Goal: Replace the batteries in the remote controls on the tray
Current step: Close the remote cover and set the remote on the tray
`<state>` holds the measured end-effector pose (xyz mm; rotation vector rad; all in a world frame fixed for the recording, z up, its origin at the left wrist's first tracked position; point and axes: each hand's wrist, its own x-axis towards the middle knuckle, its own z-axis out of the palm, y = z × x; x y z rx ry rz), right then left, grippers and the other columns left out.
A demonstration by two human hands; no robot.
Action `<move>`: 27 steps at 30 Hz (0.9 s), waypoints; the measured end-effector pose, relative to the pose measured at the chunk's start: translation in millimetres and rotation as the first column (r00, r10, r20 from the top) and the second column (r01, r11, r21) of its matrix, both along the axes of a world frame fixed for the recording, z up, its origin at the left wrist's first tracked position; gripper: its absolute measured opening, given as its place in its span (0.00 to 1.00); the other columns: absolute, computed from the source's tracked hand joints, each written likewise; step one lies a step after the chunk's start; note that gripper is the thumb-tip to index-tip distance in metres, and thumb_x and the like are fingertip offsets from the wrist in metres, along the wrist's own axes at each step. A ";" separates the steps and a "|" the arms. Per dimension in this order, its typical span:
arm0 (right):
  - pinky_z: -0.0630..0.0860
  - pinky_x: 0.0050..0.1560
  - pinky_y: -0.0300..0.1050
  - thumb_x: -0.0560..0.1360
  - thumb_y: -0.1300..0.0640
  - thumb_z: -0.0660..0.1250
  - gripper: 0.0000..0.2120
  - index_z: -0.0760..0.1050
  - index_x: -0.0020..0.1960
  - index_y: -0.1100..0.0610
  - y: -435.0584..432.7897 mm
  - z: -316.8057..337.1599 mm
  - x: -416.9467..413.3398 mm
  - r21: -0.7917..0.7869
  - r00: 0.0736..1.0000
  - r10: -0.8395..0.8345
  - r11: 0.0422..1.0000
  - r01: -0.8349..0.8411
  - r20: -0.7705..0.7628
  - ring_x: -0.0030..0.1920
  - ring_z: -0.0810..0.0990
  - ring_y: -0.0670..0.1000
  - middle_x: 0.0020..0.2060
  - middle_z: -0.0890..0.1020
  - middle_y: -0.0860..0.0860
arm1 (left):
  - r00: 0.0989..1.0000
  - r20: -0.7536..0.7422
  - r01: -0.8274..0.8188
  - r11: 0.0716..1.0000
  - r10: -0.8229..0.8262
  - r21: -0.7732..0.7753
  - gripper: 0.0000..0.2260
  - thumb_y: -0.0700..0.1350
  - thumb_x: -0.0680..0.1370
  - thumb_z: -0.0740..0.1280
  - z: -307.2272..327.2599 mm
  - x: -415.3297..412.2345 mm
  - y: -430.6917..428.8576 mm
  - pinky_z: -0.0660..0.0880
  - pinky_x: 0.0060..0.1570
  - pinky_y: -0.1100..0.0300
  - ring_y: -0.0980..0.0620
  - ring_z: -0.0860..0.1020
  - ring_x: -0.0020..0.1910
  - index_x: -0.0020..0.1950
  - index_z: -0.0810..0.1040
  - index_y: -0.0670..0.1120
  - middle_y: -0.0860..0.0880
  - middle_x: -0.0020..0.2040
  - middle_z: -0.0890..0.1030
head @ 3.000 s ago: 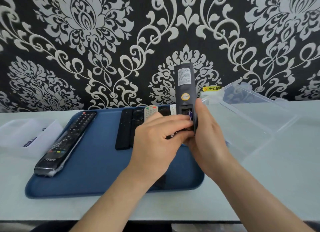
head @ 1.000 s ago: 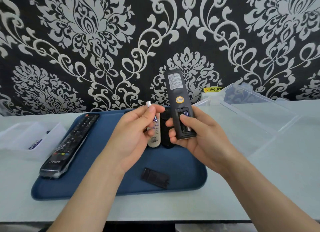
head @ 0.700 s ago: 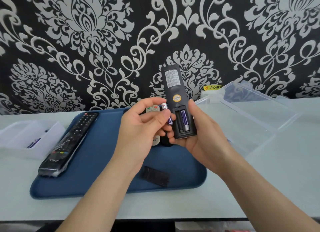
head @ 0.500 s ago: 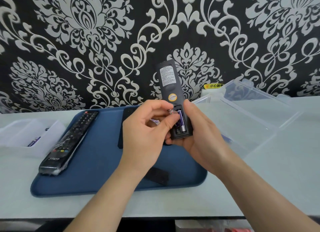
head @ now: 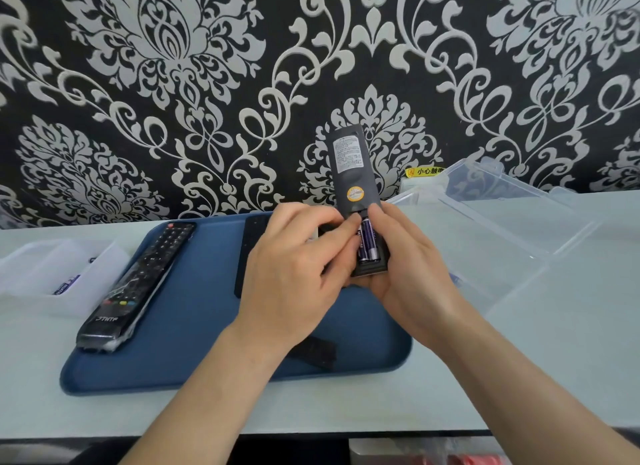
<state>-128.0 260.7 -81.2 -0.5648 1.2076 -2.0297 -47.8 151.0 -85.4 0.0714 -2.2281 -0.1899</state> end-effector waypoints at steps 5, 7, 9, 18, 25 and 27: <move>0.78 0.58 0.59 0.81 0.67 0.60 0.15 0.68 0.66 0.66 5.1 -3.3 -10.5 -0.019 0.991 0.132 0.991 -0.133 -0.038 0.58 0.80 0.63 0.58 0.78 0.67 | 0.995 0.076 0.062 0.992 -0.071 0.113 0.14 0.45 0.79 0.63 -5.6 1.7 -2.5 0.74 0.53 0.57 0.50 0.75 0.53 0.61 0.81 0.45 0.51 0.55 0.80; 0.78 0.60 0.58 0.78 0.67 0.62 0.19 0.68 0.68 0.63 8.6 -4.2 -15.2 0.006 0.974 0.202 0.979 -0.202 -0.103 0.60 0.79 0.64 0.60 0.78 0.67 | 0.984 0.061 0.109 0.838 -0.166 0.534 0.12 0.49 0.77 0.65 -4.3 2.4 -0.6 0.75 0.53 0.58 0.54 0.78 0.53 0.59 0.81 0.52 0.54 0.55 0.81; 0.79 0.59 0.55 0.78 0.67 0.62 0.20 0.67 0.69 0.61 9.9 -4.0 -17.0 0.019 0.952 0.230 0.973 -0.231 -0.201 0.60 0.80 0.63 0.60 0.78 0.65 | 0.983 0.002 0.095 0.511 -0.185 0.854 0.13 0.52 0.74 0.71 1.0 0.0 7.2 0.78 0.44 0.59 0.54 0.81 0.49 0.57 0.77 0.51 0.52 0.50 0.82; 0.81 0.55 0.50 0.77 0.74 0.64 0.25 0.66 0.70 0.60 6.3 -2.9 -3.6 0.164 0.850 0.282 0.959 -0.233 -0.445 0.49 0.82 0.52 0.51 0.79 0.62 | 0.929 -0.037 0.051 0.028 -0.368 0.998 0.17 0.44 0.63 0.76 11.8 2.6 1.8 0.69 0.26 0.61 0.47 0.72 0.29 0.47 0.82 0.38 0.38 0.39 0.79; 0.81 0.55 0.50 0.79 0.72 0.62 0.19 0.67 0.67 0.62 8.2 -5.7 -4.3 0.244 0.843 0.356 0.930 -0.276 -0.403 0.48 0.83 0.55 0.48 0.80 0.62 | 0.912 0.037 -0.001 0.087 -0.410 0.996 0.07 0.40 0.70 0.71 10.1 6.7 -3.3 0.66 0.22 0.65 0.49 0.64 0.26 0.42 0.79 0.36 0.42 0.30 0.76; 0.82 0.54 0.48 0.79 0.72 0.62 0.18 0.67 0.67 0.62 5.8 -8.6 -1.3 0.260 0.850 0.350 0.929 -0.262 -0.393 0.47 0.83 0.55 0.47 0.81 0.61 | 0.895 0.100 -0.044 0.138 -0.435 0.989 0.05 0.39 0.75 0.69 8.7 11.2 -6.6 0.68 0.24 0.65 0.48 0.66 0.27 0.41 0.79 0.38 0.45 0.30 0.78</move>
